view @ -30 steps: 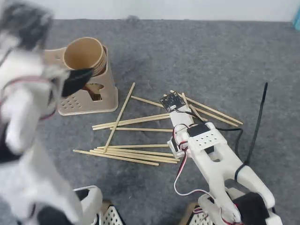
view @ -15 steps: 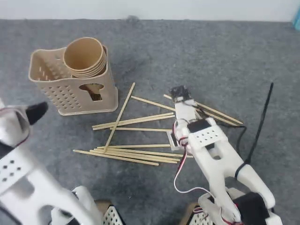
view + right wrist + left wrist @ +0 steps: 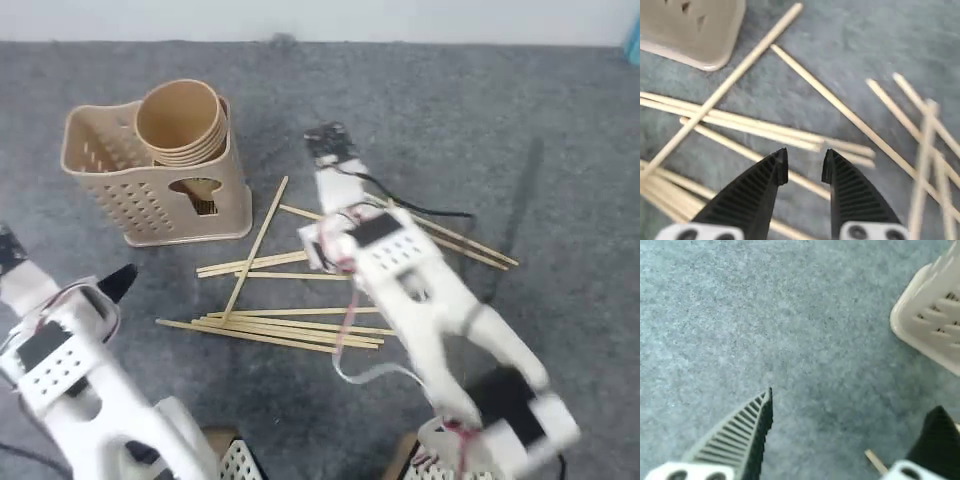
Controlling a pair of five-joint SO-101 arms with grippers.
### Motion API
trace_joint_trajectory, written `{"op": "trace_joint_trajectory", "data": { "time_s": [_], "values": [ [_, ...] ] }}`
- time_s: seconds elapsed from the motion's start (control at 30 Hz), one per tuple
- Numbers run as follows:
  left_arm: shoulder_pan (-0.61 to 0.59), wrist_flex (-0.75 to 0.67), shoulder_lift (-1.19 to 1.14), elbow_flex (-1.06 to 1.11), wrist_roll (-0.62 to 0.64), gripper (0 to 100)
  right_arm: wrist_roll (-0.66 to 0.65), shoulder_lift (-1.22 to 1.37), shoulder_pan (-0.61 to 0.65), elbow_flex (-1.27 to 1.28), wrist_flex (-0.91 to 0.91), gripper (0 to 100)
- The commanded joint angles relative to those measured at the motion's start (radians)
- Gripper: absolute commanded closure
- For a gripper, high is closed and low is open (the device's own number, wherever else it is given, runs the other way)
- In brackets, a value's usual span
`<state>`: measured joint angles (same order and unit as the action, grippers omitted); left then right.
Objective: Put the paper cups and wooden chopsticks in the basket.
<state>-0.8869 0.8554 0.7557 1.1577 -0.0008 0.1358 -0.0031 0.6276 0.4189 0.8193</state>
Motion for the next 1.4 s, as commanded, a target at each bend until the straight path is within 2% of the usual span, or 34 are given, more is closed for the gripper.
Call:
{"op": "trace_joint_trajectory", "data": {
  "time_s": [0.0,0.13,0.27,0.47,0.6,0.7,1.03,1.27,1.37],
  "values": [
    [0.025,-0.06,0.021,0.007,0.074,56,-0.012,0.26,0.016,-0.275,0.008,88.3],
    [0.025,-0.061,0.021,0.005,0.097,56,-0.107,0.513,0.002,-0.595,0.199,88.6],
    [0.025,-0.063,0.021,0.005,0.097,56,-0.138,0.687,-0.007,-0.855,0.346,88.4],
    [0.025,-0.078,0.021,0.008,0.097,56,-0.222,0.713,0.033,-1.036,0.544,88.5],
    [0.044,-0.081,0.021,0.021,0.097,56,-0.35,0.688,0.031,-1.074,0.512,88.2],
    [0.051,-0.081,0.021,0.022,0.094,56,-0.391,0.69,0.016,-1.073,0.507,88.2],
    [0.057,-0.081,0.021,0.024,0.092,56,-0.419,0.843,-0.054,-1.077,0.415,88.2],
    [0.057,-0.081,0.021,0.025,0.091,56,-0.433,0.888,-0.058,-1.138,0.466,88.8],
    [0.058,-0.081,0.021,0.027,0.091,56,-0.439,0.891,-0.054,-1.14,0.472,97.2]
  ]
}}
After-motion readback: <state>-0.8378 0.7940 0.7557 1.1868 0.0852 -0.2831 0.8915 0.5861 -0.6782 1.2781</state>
